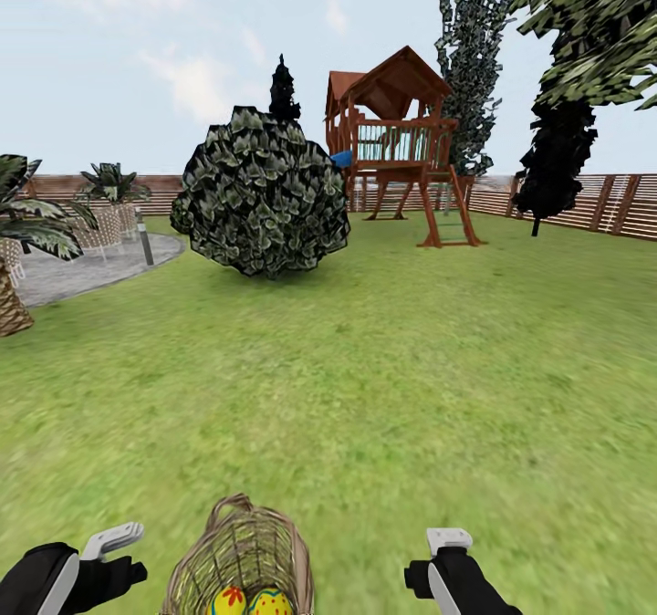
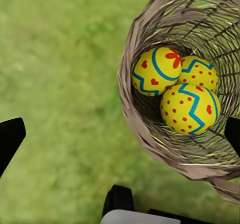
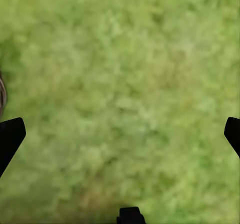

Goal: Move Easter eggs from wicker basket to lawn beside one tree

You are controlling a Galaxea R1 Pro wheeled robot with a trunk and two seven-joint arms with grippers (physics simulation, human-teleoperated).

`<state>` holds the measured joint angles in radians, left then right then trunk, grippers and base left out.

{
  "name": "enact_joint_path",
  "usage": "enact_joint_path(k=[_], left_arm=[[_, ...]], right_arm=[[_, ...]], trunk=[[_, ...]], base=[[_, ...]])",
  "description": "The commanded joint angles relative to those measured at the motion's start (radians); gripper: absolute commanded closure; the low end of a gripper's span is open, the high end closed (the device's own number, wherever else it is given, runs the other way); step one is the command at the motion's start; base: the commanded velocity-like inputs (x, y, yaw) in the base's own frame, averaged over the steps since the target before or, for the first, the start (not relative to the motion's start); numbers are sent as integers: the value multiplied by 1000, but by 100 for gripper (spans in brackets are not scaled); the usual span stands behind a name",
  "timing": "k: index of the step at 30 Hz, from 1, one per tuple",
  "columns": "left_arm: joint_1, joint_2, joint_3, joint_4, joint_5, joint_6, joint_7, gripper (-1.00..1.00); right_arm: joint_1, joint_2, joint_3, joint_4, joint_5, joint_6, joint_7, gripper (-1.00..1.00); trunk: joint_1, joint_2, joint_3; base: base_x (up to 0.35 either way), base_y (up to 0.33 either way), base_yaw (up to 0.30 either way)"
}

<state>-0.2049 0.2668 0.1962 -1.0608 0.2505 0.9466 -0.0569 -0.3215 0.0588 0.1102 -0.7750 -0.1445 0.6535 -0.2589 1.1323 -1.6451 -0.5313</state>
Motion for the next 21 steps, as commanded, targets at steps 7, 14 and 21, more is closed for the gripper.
enact_joint_path(k=[7,14,21], left_arm=[[-1,-2,2,-1,-4,4,-6,-100],[-1,-3,1,1,-4,4,-5,-100],[-1,-3,0,1,-4,4,-6,-100]], right_arm=[[-1,-1,3,-1,-10,3,-9,-100],[-1,-1,3,-1,-10,3,-9,-100],[-1,-1,3,-1,-10,3,-9,-100]], trunk=[[27,-50,-23],[54,-99,-45],[81,-148,-67]], base=[[0,0,0],[0,0,0],[0,0,0]])
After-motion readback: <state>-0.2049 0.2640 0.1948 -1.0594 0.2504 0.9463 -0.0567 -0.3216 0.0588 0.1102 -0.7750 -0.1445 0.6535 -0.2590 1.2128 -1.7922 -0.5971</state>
